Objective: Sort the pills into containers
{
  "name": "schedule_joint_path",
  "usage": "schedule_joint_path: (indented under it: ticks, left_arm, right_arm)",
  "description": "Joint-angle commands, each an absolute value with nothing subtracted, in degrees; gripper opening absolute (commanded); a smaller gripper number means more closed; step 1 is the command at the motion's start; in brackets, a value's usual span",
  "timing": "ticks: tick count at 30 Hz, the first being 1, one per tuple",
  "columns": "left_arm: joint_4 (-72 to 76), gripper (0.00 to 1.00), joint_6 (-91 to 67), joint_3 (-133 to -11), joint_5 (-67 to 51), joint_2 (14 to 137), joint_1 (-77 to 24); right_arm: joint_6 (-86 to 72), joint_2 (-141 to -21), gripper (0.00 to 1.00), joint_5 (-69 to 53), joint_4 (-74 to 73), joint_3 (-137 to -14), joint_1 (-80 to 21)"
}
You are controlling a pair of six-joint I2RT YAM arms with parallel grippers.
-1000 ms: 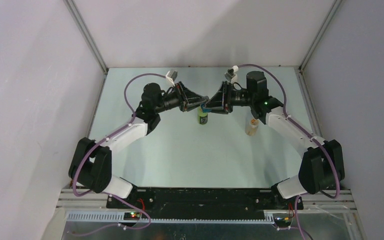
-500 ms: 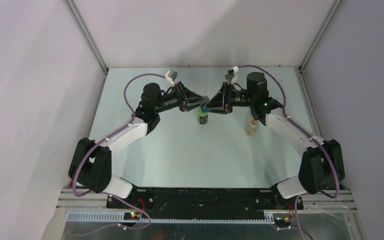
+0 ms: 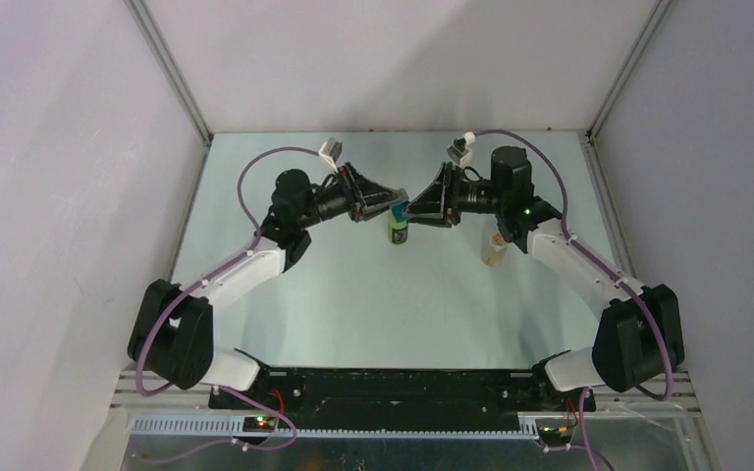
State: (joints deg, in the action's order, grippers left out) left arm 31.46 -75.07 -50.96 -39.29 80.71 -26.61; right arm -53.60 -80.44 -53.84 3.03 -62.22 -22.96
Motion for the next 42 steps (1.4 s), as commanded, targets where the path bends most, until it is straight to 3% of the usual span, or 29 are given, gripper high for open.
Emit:
schedule_joint_path:
  ticks: [1, 5, 9, 12, 15, 24, 31, 34, 37, 42]
  left_arm:
    - [34.5, 0.00, -74.7, -49.8, -38.4, 77.2, -26.8]
    - [31.6, 0.00, -71.5, -47.2, -37.3, 76.5, -26.8]
    - [29.5, 0.00, -65.8, -43.0, -36.4, 76.1, -27.5]
    - [24.2, 0.00, -60.3, -40.3, -33.9, 76.5, -29.7]
    - [23.0, 0.00, -56.0, -36.6, -31.2, 77.6, -32.7]
    - [38.0, 0.01, -57.3, -27.5, -24.7, 89.7, -40.2]
    - [54.6, 0.05, -62.9, -26.1, -26.6, 103.5, -41.0]
    - [52.7, 0.31, -60.7, -26.3, -25.0, 103.6, -41.2]
    - [43.7, 0.49, -56.0, -27.1, -21.9, 101.8, -41.5]
    - [36.4, 0.88, -53.3, -27.9, -17.2, 101.4, -41.5]
  right_arm:
    - [-51.6, -77.2, 0.60, -52.5, 2.4, -61.5, -22.5]
    - [-43.8, -74.5, 0.70, -47.9, -4.7, -61.5, -22.8]
    - [-36.7, -72.1, 0.70, -37.6, -15.0, -61.5, -24.7]
    - [-33.7, -69.3, 0.70, -22.4, -23.6, -61.1, -28.2]
    - [-34.8, -66.3, 0.70, -14.9, -25.1, -56.9, -29.4]
    - [-37.5, -58.5, 0.64, -7.5, -20.2, -38.4, -32.0]
    - [-40.0, -56.6, 0.64, -3.6, -19.9, -34.6, -35.8]
    - [-40.6, -55.7, 0.64, -0.6, -20.7, -34.1, -37.7]
    - [-41.1, -55.6, 0.65, 2.0, -20.6, -33.4, -39.1]
    - [-40.2, -57.6, 0.67, 4.7, -19.5, -33.4, -40.5]
